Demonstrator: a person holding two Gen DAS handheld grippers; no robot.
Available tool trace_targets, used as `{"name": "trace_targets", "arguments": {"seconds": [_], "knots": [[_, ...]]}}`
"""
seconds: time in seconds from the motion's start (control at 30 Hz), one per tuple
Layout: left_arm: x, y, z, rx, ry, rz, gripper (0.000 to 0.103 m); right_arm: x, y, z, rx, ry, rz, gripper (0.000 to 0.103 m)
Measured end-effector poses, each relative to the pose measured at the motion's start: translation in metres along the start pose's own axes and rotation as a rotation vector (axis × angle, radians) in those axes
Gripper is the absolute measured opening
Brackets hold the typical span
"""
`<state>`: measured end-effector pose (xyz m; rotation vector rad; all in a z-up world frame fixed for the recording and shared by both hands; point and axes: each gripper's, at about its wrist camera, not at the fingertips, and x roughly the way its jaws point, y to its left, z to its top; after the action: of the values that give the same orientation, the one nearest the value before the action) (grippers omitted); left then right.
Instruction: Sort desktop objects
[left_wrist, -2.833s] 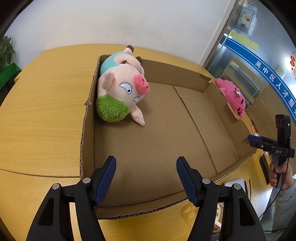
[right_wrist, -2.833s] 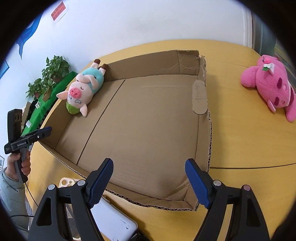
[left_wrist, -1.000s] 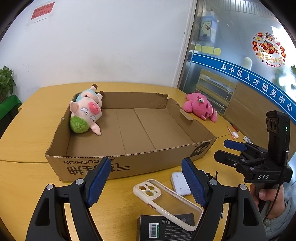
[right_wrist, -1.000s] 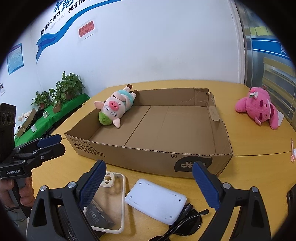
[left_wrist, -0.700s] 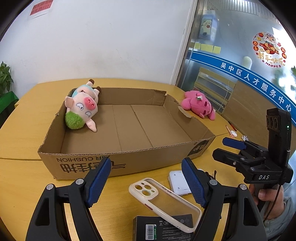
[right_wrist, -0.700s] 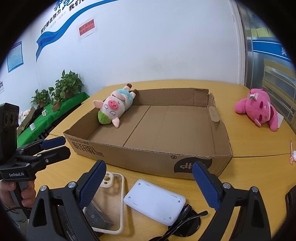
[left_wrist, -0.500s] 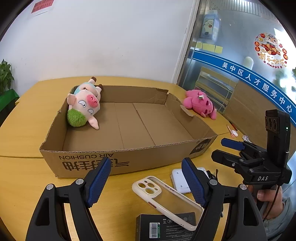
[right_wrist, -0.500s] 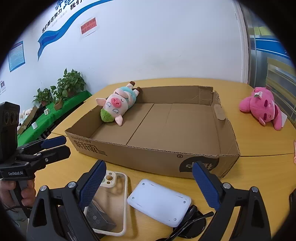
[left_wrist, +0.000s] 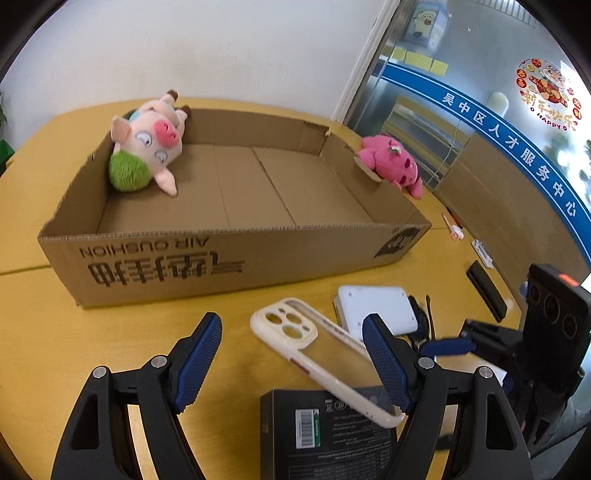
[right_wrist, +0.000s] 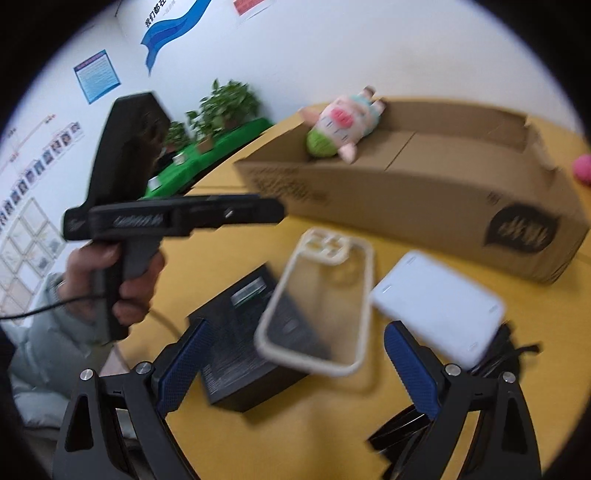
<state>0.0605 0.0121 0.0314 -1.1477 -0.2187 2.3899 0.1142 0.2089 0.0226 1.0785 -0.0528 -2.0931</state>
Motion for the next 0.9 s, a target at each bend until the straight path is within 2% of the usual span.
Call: {"name": "trace_targets", "arguments": {"seconds": [0.07,0.13,0.33,0.53,0.63,0.77,0.9], "knots": [[0.002,0.005,-0.005,-0.005,0.026,-0.022,0.082,0.008,0.005,-0.011,0.015,0.045,0.052,0.095],[0.007,0.011,-0.011,-0.017,0.06,-0.033,0.082,0.014,0.009,-0.018,0.019,0.077,0.064,0.095],[0.019,0.024,-0.043,-0.029,0.205,-0.047,0.082,0.034,0.021,-0.021,0.033,0.104,0.124,0.095],[0.005,0.03,-0.074,-0.095,0.244,-0.163,0.083,0.042,0.025,-0.018,0.004,0.111,0.111,0.096],[0.003,0.026,-0.084,-0.111,0.24,-0.204,0.081,0.046,0.031,-0.023,-0.025,0.144,0.108,0.096],[0.001,0.015,-0.089,-0.101,0.241,-0.199,0.081,0.053,0.039,-0.034,-0.071,0.182,0.044,0.096],[-0.001,0.014,-0.091,-0.125,0.237,-0.194,0.077,0.054,0.041,-0.033,-0.083,0.126,-0.041,0.096]]}}
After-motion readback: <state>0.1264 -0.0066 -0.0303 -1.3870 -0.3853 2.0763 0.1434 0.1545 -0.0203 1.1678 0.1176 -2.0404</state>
